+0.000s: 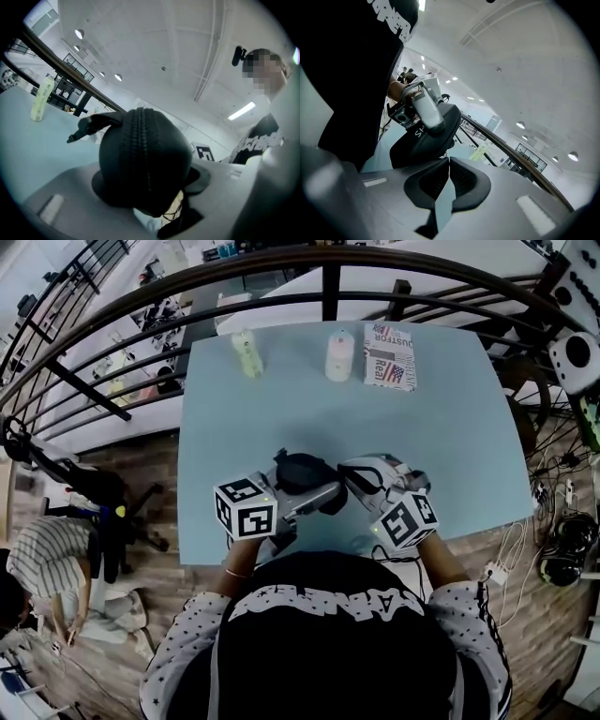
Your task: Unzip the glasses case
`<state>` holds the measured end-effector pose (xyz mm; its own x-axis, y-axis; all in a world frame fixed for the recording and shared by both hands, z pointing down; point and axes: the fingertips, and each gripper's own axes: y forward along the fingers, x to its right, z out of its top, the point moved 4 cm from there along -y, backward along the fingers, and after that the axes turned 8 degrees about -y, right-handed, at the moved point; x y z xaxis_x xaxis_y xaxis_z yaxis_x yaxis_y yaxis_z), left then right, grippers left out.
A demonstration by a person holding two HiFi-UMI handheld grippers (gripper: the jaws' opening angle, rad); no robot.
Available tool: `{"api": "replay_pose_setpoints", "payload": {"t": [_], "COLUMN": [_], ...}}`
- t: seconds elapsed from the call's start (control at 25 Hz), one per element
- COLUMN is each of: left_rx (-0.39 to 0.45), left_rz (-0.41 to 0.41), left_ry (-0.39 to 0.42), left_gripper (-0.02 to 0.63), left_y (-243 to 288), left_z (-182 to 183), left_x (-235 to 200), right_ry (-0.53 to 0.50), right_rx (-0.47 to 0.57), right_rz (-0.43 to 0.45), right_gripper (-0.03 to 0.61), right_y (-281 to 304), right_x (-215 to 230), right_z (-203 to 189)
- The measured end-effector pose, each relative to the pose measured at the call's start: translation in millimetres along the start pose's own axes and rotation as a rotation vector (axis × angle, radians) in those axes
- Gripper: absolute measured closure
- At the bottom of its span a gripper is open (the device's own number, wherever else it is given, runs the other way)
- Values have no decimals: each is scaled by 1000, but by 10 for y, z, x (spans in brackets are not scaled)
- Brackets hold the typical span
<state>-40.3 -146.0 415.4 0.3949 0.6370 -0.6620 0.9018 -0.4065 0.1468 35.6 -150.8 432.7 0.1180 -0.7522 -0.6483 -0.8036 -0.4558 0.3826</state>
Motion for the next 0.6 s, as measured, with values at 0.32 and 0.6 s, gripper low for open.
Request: {"api": "replay_pose_setpoints", "payload": {"t": [0.32, 0.6], "left_rx": [-39, -53], "left_rz": [-16, -23], "left_ry": [2, -6], "left_gripper": [614, 614], "left_y": [14, 11], "left_z": [-34, -42], "left_x": [-9, 17], "right_ry": [-33, -48], "right_rx": [27, 47], "right_rz": [12, 14], "right_gripper": [566, 567], "right_y": [44, 53], "right_x": [62, 118], "right_z": [73, 146]}}
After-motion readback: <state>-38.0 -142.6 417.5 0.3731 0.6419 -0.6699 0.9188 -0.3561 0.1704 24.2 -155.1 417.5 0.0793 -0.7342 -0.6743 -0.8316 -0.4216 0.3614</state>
